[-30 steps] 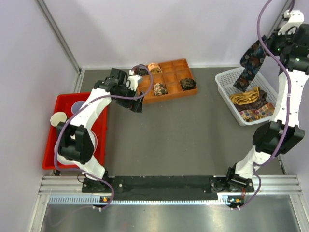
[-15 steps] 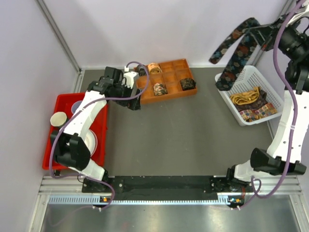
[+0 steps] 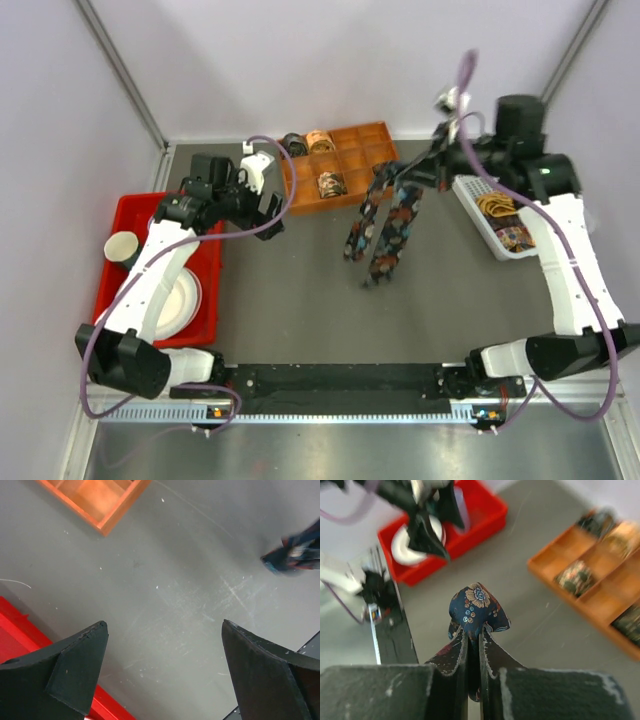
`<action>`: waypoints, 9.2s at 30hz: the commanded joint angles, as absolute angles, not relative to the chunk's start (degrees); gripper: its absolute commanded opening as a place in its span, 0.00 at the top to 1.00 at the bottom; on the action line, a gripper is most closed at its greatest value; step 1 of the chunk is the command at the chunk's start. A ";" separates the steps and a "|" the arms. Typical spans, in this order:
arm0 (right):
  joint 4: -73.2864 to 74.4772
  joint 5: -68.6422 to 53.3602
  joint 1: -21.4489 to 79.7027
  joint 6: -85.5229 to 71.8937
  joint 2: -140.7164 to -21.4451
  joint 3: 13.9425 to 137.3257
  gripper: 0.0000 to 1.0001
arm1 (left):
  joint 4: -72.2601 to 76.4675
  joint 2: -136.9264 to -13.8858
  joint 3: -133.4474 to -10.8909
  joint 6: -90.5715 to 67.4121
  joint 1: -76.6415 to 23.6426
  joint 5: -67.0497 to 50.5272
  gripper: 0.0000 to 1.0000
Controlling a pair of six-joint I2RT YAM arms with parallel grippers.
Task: Roll the ties
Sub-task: Place the tie at the center of the board, then flatten out the tie at the center of the board.
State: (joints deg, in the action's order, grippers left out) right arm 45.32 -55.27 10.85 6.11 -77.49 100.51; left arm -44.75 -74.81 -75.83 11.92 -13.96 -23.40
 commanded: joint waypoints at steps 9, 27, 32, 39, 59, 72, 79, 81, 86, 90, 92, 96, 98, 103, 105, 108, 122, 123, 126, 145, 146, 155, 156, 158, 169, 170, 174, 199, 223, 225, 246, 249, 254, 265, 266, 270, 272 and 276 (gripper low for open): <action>52.29 -33.92 12.67 18.72 -79.02 99.76 1.00 | -42.29 -74.88 -72.07 13.36 -10.28 -22.85 0.01; 52.83 -9.74 2.90 17.14 -51.94 83.27 1.00 | -37.18 -80.15 -72.86 10.55 -10.11 -21.71 0.01; 42.13 -3.35 16.47 14.16 -55.19 70.07 1.00 | -38.58 -80.68 -72.51 9.05 -9.58 -19.25 0.01; 34.03 2.89 36.34 8.53 -61.69 61.19 1.00 | -40.60 -81.56 -72.24 7.65 -5.55 -21.09 0.01; 46.18 -22.02 38.22 17.37 -68.57 59.68 0.02 | -44.39 -88.49 -74.09 20.21 -4.64 -38.32 0.01; 72.94 -29.62 -21.25 44.03 -67.13 64.07 0.16 | -39.54 -101.67 -85.06 45.57 -39.88 -35.85 0.09; 77.16 -27.51 -28.47 48.25 -68.82 66.36 0.18 | -48.07 -118.11 -105.44 53.87 -51.93 -35.34 0.09; 77.26 -26.37 -28.56 48.17 -68.47 66.45 0.18 | -49.39 -121.80 -107.92 55.27 -54.48 -34.63 0.10; 77.52 -26.01 -29.00 48.08 -68.55 65.57 0.18 | -46.32 -126.20 -110.21 55.81 -57.39 -31.83 0.18; 77.61 -26.02 -29.00 48.34 -69.61 65.39 0.19 | -45.70 -127.35 -110.04 59.06 -58.80 -29.89 0.25; 77.61 -26.10 -29.00 48.69 -70.40 65.57 0.19 | -45.79 -128.14 -109.78 61.07 -59.68 -28.22 0.28; 78.22 -26.10 -29.00 50.18 -71.28 65.65 0.19 | -45.44 -129.37 -108.29 63.19 -60.56 -26.20 0.41; 78.57 -25.84 -29.00 51.59 -71.45 65.48 0.20 | -44.92 -129.29 -107.84 63.11 -60.64 -25.67 0.57; 78.57 -26.45 -28.13 55.36 -73.12 65.30 0.20 | -44.74 -122.02 -103.20 59.95 -59.33 -22.06 1.00; 78.23 -26.37 -26.99 56.42 -73.91 64.78 0.20 | -42.82 -117.80 -98.11 57.75 -57.41 -22.50 1.00; 75.51 -25.23 -21.90 56.78 -74.62 62.85 0.21 | -39.65 -107.69 -89.93 54.59 -54.24 -23.99 1.00; 57.32 -17.50 -4.84 54.58 -89.20 58.28 0.35 | -43.33 -74.90 -61.47 56.69 -41.75 -18.02 1.00; 56.26 -15.66 -3.70 54.67 -89.99 56.88 0.35 | -43.33 -72.01 -59.96 57.12 -41.66 -17.15 1.00; 51.16 -13.37 -3.34 53.97 -91.75 55.20 0.36 | -42.80 -68.13 -55.91 56.34 -41.57 -15.83 1.00; 41.39 -4.13 -2.99 57.57 -84.46 39.11 1.00 | -37.36 -65.48 -50.62 47.64 -41.40 -12.57 1.00; 41.66 -4.22 -3.95 57.39 -83.51 39.98 1.00 | -37.18 -65.57 -50.71 47.64 -41.31 -12.74 1.00; 48.06 -7.29 -19.50 64.06 -78.49 48.59 1.00 | -35.16 -66.45 -52.03 46.06 -40.96 -12.48 1.00; 48.77 -7.90 -20.64 65.81 -77.79 48.95 1.00 | -34.11 -66.53 -52.03 45.71 -40.78 -12.39 1.00; 49.31 -8.00 -23.81 67.93 -75.68 49.04 1.00 | -32.44 -66.53 -51.68 45.00 -40.43 -11.52 1.00; 44.65 -8.97 -39.81 77.52 -77.87 53.70 1.00 | -17.23 -64.16 -43.96 42.36 -38.58 -6.07 1.00; 44.30 -9.05 -40.60 77.69 -78.31 54.05 1.00 | -16.88 -63.12 -43.08 42.54 -38.32 -6.06 1.00; 42.19 -9.84 -45.51 79.45 -78.66 53.00 1.00 | -18.89 -59.51 -37.20 44.47 -38.32 -6.07 1.00; 27.60 -13.89 -26.72 55.38 -99.57 71.26 1.00 | -17.49 -63.72 -34.89 41.14 -38.41 -7.47 1.00; 45.53 -11.61 -39.55 70.84 -91.58 58.36 1.00 | -21.54 -64.42 -39.10 47.11 -37.18 -16.77 0.38; 45.35 -11.60 -39.64 70.14 -92.10 59.15 1.00 | -18.82 -67.83 -41.30 46.15 -37.70 -18.01 0.38; 47.03 -9.76 -39.64 68.82 -94.22 62.84 1.00 | -25.22 -88.25 -52.03 52.91 -38.58 -13.89 0.85; 45.62 -8.79 -39.73 68.99 -93.69 62.40 1.00 | -26.54 -86.32 -51.42 52.73 -38.50 -12.75 0.99; 44.39 -8.53 -39.99 68.91 -93.08 62.05 1.00 | -28.65 -80.79 -48.08 53.61 -37.97 -12.31 1.00; 43.16 -6.86 -41.04 72.06 -91.76 60.30 1.00 | -30.67 -74.62 -41.57 54.76 -37.62 -13.26 0.86; 43.07 -6.68 -41.22 72.59 -91.58 59.86 1.00 | -31.28 -74.71 -41.92 54.49 -37.62 -13.71 0.75; 46.13 -7.03 -41.75 75.58 -90.79 60.90 0.91 | -32.25 -72.87 -44.73 51.42 -37.53 -15.47 0.32; 48.41 -8.95 -41.84 77.07 -89.57 62.65 0.73 | -32.96 -71.55 -45.61 50.81 -37.53 -16.43 0.25; 56.23 -12.83 -41.66 79.97 -87.54 65.91 0.35 | -33.75 -70.93 -47.63 47.64 -37.53 -17.84 0.11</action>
State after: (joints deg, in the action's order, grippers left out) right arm 48.95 -7.86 -41.43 75.50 -92.09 61.06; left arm -32.84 -73.10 -43.88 51.13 -37.76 -14.44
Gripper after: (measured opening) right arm 0.580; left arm 0.845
